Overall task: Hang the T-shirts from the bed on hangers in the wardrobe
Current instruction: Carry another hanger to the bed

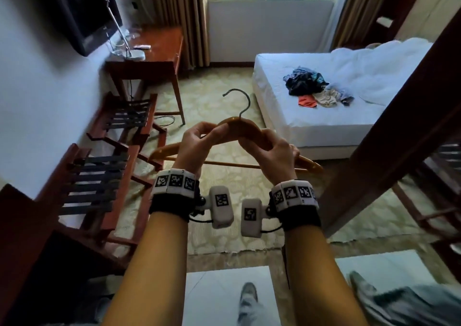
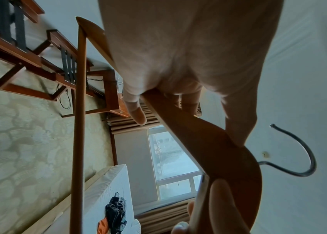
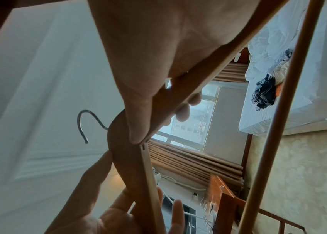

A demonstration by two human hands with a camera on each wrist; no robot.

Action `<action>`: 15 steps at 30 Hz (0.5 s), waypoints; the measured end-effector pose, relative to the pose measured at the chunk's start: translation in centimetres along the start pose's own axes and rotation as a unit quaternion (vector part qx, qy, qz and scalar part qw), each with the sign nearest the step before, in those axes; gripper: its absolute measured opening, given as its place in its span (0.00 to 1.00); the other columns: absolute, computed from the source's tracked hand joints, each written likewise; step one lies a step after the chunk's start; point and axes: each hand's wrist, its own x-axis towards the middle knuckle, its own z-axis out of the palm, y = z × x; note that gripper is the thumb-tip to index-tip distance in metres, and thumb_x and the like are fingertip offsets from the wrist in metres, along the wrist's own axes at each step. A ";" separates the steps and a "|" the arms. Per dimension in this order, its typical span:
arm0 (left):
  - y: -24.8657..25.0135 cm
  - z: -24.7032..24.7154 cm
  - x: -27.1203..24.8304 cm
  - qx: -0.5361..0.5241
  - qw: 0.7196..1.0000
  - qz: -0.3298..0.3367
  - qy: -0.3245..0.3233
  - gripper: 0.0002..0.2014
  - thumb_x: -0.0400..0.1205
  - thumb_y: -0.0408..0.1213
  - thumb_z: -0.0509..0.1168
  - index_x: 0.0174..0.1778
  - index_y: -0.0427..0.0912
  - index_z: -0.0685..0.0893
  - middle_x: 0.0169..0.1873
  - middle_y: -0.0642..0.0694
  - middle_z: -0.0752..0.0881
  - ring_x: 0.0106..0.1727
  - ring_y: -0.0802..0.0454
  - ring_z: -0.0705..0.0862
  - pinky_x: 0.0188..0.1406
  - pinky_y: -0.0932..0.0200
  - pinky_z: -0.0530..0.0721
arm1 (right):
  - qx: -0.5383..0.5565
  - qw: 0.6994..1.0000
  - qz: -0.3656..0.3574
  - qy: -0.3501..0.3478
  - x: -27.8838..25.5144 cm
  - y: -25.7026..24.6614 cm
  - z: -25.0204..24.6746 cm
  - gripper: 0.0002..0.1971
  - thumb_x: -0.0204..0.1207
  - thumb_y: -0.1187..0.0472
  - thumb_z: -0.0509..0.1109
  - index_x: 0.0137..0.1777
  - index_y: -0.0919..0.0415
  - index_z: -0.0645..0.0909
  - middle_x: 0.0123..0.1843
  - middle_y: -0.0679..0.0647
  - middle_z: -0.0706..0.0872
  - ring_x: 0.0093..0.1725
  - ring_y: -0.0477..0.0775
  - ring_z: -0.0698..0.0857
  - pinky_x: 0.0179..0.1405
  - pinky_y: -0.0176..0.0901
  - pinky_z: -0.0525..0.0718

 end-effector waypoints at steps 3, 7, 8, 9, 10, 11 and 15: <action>-1.4 1.7 6.8 0.012 1.000 0.005 -0.017 0.21 0.66 0.59 0.75 0.45 0.46 0.88 0.51 0.33 0.89 0.59 0.36 0.86 0.70 0.34 0.77 | 0.002 1.000 0.014 0.009 6.1 2.5 1.1 0.15 0.70 0.31 0.73 0.44 0.40 0.81 0.39 0.39 0.86 0.52 0.50 0.84 0.73 0.65 0.62; -2.9 4.4 17.0 0.021 0.999 0.006 -0.030 0.19 0.67 0.59 0.76 0.43 0.49 0.89 0.50 0.36 0.90 0.59 0.37 0.87 0.71 0.34 0.78 | -0.014 0.999 0.034 0.017 15.6 5.5 2.0 0.14 0.72 0.33 0.73 0.45 0.40 0.81 0.39 0.39 0.86 0.52 0.49 0.83 0.75 0.64 0.60; -3.0 5.1 19.9 0.024 0.999 0.004 -0.027 0.19 0.67 0.59 0.76 0.43 0.49 0.89 0.49 0.37 0.91 0.59 0.37 0.87 0.70 0.35 0.78 | -0.009 0.999 0.038 0.012 18.5 6.1 2.1 0.14 0.71 0.31 0.73 0.44 0.38 0.81 0.38 0.39 0.86 0.52 0.49 0.84 0.75 0.66 0.61; -3.0 5.7 22.5 0.026 0.999 0.002 -0.021 0.19 0.66 0.59 0.76 0.43 0.49 0.89 0.47 0.39 0.91 0.58 0.38 0.88 0.70 0.35 0.79 | -0.002 0.999 0.041 0.006 21.2 6.5 2.2 0.14 0.70 0.30 0.72 0.42 0.37 0.80 0.38 0.38 0.86 0.52 0.49 0.84 0.75 0.67 0.63; -2.9 6.3 25.1 0.026 1.000 -0.001 -0.015 0.19 0.66 0.59 0.77 0.43 0.49 0.89 0.47 0.41 0.92 0.57 0.38 0.88 0.70 0.35 0.79 | 0.001 0.999 0.042 0.000 23.9 6.8 2.3 0.14 0.69 0.29 0.72 0.40 0.36 0.79 0.37 0.38 0.85 0.52 0.49 0.85 0.74 0.68 0.63; -2.8 6.8 27.6 0.025 1.000 0.001 -0.011 0.20 0.66 0.60 0.77 0.43 0.49 0.89 0.47 0.41 0.92 0.57 0.39 0.88 0.70 0.35 0.79 | -0.003 0.999 0.037 0.001 26.5 6.9 2.3 0.13 0.69 0.30 0.72 0.39 0.35 0.79 0.36 0.37 0.85 0.51 0.48 0.84 0.75 0.67 0.63; -2.6 8.2 36.3 0.023 1.000 0.013 -0.010 0.21 0.68 0.60 0.76 0.46 0.48 0.89 0.48 0.41 0.92 0.57 0.41 0.89 0.70 0.37 0.79 | 0.000 1.000 0.029 -0.006 35.3 7.6 3.1 0.13 0.71 0.34 0.74 0.37 0.37 0.77 0.34 0.37 0.83 0.48 0.47 0.83 0.75 0.67 0.64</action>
